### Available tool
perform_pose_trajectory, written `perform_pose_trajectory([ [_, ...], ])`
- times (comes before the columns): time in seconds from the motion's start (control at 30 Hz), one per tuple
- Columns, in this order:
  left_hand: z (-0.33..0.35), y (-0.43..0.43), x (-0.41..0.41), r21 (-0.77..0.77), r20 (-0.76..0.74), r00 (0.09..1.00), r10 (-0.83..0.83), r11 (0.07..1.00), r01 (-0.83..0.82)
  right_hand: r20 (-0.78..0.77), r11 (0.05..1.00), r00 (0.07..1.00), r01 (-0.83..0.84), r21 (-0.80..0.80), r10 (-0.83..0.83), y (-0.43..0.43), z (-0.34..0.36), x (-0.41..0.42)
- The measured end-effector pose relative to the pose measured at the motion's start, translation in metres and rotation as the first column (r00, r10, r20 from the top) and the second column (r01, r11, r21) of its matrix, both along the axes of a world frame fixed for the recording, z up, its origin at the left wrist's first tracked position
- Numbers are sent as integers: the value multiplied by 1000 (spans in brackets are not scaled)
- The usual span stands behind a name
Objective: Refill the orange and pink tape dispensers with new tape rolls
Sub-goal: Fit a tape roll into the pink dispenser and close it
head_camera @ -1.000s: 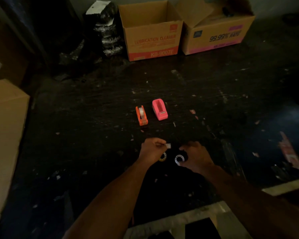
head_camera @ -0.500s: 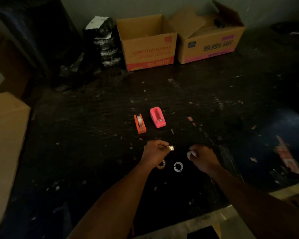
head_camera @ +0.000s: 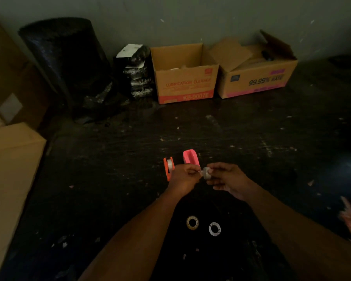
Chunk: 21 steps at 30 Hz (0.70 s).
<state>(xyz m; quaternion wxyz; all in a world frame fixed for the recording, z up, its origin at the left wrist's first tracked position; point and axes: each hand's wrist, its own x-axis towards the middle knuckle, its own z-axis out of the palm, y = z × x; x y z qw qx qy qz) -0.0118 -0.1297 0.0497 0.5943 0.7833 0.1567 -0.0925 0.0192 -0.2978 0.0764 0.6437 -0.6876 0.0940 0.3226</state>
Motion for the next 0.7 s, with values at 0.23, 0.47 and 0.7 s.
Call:
perform_pose_trajectory([
  [0.23,-12,18,42,23,-105,994,-33,999,36,-11,996,999,-39,-75,38,20,-24,51],
  [0.47,-33,29,81,74,-101,988,116,991,-109,30,995,999,-25,-94,28,46,-51,98],
  [0.7,-45,36,102,183,-72,989,129,976,-114,72,975,994,-61,-215,78,64,-71,124],
])
